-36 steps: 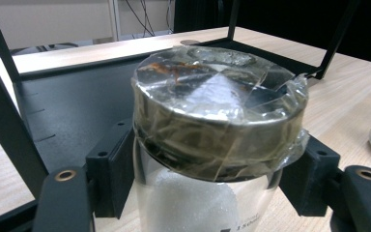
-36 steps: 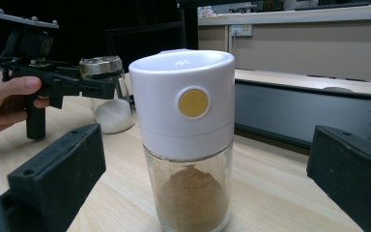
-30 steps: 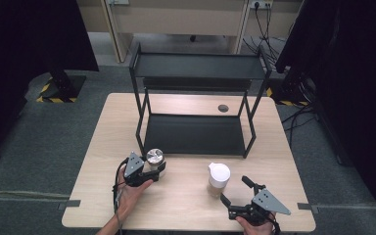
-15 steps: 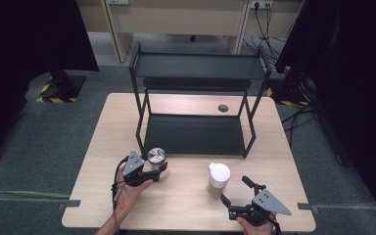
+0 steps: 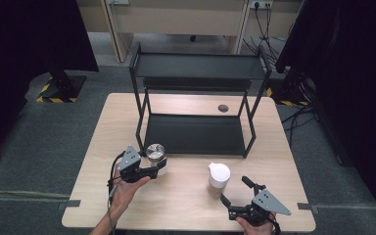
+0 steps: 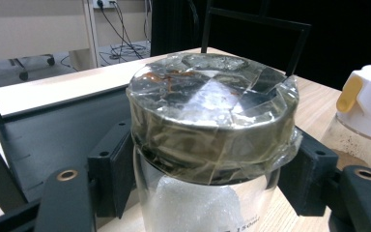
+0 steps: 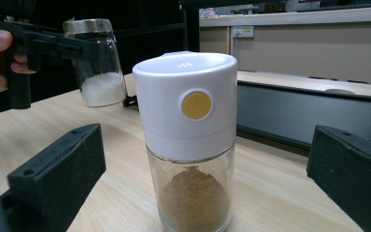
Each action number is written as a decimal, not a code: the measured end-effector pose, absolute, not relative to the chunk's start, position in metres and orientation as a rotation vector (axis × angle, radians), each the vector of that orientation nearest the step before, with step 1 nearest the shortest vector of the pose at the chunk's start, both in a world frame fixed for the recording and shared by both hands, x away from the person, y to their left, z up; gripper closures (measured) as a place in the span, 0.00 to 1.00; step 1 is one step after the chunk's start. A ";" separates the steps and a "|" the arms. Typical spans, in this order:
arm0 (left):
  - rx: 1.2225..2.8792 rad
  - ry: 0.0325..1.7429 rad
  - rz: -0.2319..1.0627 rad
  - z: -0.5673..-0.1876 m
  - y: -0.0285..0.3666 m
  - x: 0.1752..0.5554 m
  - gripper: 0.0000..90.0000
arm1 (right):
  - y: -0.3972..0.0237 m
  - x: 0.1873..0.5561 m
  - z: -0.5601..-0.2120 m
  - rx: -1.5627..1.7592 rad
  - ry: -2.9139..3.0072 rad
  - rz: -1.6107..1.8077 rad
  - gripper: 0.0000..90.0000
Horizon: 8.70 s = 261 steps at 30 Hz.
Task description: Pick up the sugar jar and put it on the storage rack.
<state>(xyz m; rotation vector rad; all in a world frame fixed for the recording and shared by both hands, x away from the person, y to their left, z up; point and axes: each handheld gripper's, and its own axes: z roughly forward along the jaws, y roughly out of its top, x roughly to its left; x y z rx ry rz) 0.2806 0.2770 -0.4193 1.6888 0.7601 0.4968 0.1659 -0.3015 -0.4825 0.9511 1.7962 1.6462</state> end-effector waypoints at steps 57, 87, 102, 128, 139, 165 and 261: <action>1.701 0.645 0.468 -0.235 0.270 0.328 0.35 | -0.300 0.166 -0.483 0.954 1.800 1.659 0.00; 1.667 0.710 0.588 -0.149 0.238 0.361 0.35 | -0.303 0.166 -0.483 0.945 1.796 1.664 0.00; 1.636 0.808 0.678 -0.144 0.202 0.389 0.35 | -0.306 0.166 -0.483 0.946 1.792 1.674 0.00; 1.590 0.959 0.780 -0.158 0.187 0.426 0.35 | -0.307 0.169 -0.483 0.935 1.797 1.688 0.00; 1.577 0.949 0.802 -0.167 0.188 0.427 0.34 | -0.307 0.170 -0.484 0.936 1.804 1.687 0.00; 1.471 1.027 0.794 -0.170 0.189 0.407 0.00 | -0.305 0.169 -0.484 0.932 1.808 1.686 0.00; 1.486 0.575 0.448 -0.389 0.259 0.254 0.00 | -0.300 0.169 -0.484 0.929 1.813 1.686 0.00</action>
